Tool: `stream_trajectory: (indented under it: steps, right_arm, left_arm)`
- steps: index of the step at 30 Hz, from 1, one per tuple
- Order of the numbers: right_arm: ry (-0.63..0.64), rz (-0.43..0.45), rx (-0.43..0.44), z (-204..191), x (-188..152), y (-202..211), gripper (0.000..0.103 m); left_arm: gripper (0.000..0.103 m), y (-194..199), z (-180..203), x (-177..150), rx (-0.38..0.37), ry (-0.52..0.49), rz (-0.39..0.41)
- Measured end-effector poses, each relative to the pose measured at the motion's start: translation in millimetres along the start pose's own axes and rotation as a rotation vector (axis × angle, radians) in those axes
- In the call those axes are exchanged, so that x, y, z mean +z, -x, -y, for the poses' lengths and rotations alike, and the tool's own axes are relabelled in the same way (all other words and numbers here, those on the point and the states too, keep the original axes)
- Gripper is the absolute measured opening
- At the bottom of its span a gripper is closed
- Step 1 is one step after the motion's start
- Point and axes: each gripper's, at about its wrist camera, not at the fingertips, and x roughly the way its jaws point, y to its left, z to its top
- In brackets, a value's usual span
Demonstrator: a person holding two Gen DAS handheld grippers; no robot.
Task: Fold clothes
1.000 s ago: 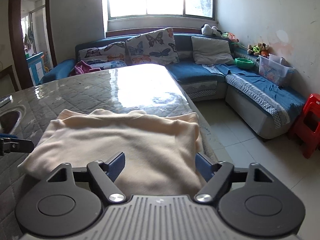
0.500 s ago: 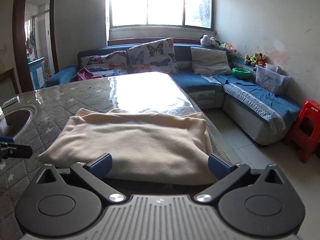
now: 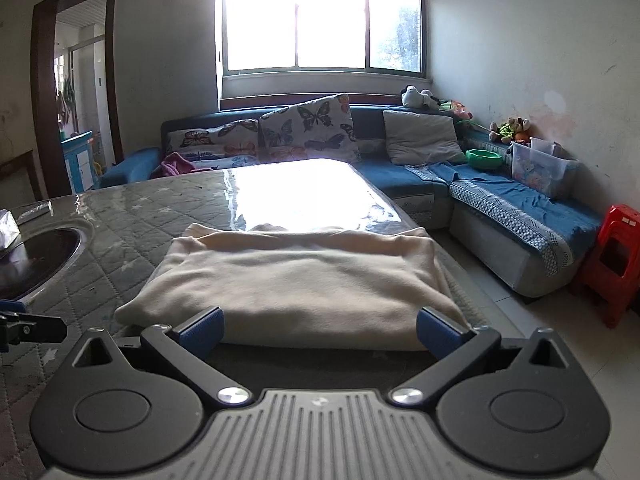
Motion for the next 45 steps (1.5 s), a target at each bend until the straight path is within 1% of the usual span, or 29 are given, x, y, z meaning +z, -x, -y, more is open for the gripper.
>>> stream_trajectory:
  steps: [6,11,22,31,45]
  right_arm:
    - [0.011,0.010,0.011,-9,-6,5,0.103]
    - [0.018,0.004,0.020,-13,-8,10,0.103]
    - [-0.027,0.001,0.031,-14,-24,25,0.103]
    - [-0.021,0.006,0.028,-20,-33,33,0.103]
    - [-0.013,0.021,0.019,-27,-34,43,0.103]
  left_arm:
    - [0.103,6,-1,-7,0.017,-0.011,0.000]
    - [0.103,10,5,-12,0.014,-0.025,0.000]
    - [0.103,20,13,-27,-0.001,-0.056,0.002]
    - [0.103,27,17,-39,-0.010,-0.072,0.003]
    - [0.103,33,26,-40,-0.030,-0.091,0.028]
